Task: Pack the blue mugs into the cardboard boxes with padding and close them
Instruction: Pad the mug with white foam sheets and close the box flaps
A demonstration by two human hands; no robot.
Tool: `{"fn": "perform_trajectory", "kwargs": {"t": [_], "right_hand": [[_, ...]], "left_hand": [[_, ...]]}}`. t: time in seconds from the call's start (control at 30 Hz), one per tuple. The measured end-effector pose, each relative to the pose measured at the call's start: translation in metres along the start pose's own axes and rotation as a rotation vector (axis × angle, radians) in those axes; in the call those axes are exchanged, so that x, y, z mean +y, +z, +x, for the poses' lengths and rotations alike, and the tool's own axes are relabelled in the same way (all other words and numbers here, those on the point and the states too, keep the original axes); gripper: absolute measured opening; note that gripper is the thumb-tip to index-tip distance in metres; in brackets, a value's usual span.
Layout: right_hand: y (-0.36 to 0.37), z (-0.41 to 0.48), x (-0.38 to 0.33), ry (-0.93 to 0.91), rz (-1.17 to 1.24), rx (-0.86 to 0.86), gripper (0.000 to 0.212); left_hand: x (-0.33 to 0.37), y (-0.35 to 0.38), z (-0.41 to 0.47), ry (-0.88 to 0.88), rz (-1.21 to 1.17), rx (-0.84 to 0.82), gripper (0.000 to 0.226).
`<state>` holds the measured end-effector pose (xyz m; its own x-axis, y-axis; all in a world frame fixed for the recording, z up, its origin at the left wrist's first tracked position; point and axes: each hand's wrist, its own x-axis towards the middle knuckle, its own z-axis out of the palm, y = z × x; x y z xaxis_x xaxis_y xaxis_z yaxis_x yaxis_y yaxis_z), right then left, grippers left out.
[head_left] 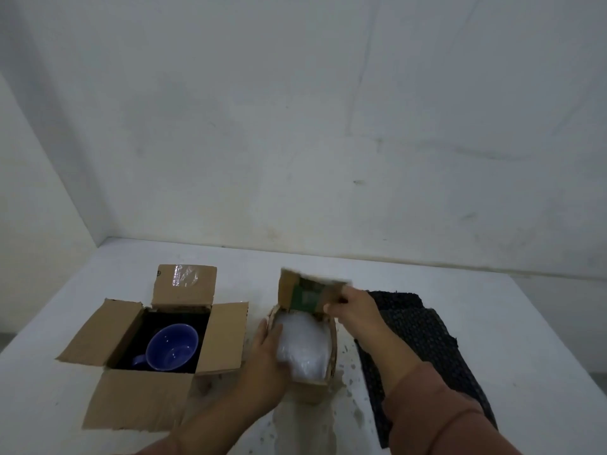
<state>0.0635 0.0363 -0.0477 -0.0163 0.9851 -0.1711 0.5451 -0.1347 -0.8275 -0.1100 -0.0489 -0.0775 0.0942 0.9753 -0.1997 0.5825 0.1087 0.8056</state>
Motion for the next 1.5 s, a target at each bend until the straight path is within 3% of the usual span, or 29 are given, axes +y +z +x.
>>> {"fn": "perform_trajectory", "kwargs": {"t": [0.07,0.13,0.27,0.37,0.6,0.67,0.83,0.97,1.17,1.3,1.5], "right_hand": [[0.001,-0.011,0.004,-0.086,-0.233,-0.024,0.018],[0.004,-0.021,0.012,-0.097,-0.28,-0.034,0.028],[0.01,-0.037,0.022,-0.132,-0.304,-0.006,0.029],[0.014,-0.045,0.024,-0.152,-0.368,-0.004,0.033],[0.03,-0.064,0.026,-0.116,-0.241,0.084,0.019],[0.035,-0.067,0.031,-0.106,-0.213,0.115,0.019],[0.05,-0.075,0.034,-0.015,-0.052,0.164,0.037],[0.051,-0.075,0.033,0.014,-0.115,0.143,0.041],[0.053,-0.077,0.033,-0.053,-0.265,0.151,0.03],[0.055,-0.076,0.033,-0.063,-0.317,0.174,0.031],[0.057,-0.081,0.034,-0.1,-0.328,0.118,0.032]], "left_hand": [[-0.002,-0.004,-0.007,0.002,-0.329,0.095,0.045],[0.0,-0.007,-0.014,-0.04,-0.504,0.201,0.029],[0.015,-0.02,-0.017,-0.255,-0.697,0.134,0.039],[0.025,-0.022,-0.015,-0.255,-0.502,0.115,0.03],[0.02,-0.012,-0.017,-0.165,-0.288,0.147,0.041],[0.02,-0.011,-0.018,-0.16,-0.275,0.135,0.055],[0.016,-0.006,-0.017,-0.154,-0.228,0.117,0.068],[0.011,-0.001,-0.02,-0.127,-0.188,0.103,0.066],[0.003,-0.003,-0.025,-0.059,-0.173,0.086,0.066],[-0.002,-0.001,-0.021,-0.042,-0.222,0.096,0.055],[-0.011,-0.004,-0.021,-0.011,-0.026,0.049,0.059]]}}
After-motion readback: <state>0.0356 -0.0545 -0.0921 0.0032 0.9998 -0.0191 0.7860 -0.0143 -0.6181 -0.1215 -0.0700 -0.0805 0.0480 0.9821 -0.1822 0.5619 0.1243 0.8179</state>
